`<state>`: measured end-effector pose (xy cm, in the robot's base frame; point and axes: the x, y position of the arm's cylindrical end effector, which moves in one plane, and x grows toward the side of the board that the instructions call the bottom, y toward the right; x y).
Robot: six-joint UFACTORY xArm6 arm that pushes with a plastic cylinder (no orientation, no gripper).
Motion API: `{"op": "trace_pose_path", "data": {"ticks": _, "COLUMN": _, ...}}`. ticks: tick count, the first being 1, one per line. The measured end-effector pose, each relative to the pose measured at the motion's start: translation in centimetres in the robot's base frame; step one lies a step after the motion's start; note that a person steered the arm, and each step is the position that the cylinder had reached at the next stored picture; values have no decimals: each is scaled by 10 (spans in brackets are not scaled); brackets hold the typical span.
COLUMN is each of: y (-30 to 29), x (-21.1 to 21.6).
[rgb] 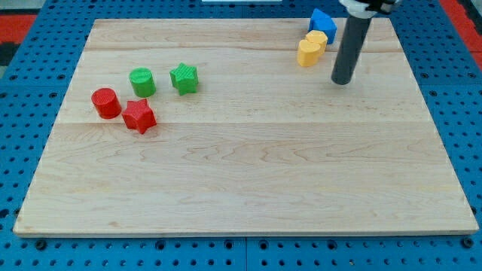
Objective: Move the arm to the center of the board
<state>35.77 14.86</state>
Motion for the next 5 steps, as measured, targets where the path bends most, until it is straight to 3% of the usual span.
{"op": "trace_pose_path", "data": {"ticks": 2, "y": -87, "x": 3}}
{"op": "trace_pose_path", "data": {"ticks": 5, "y": -117, "x": 40}}
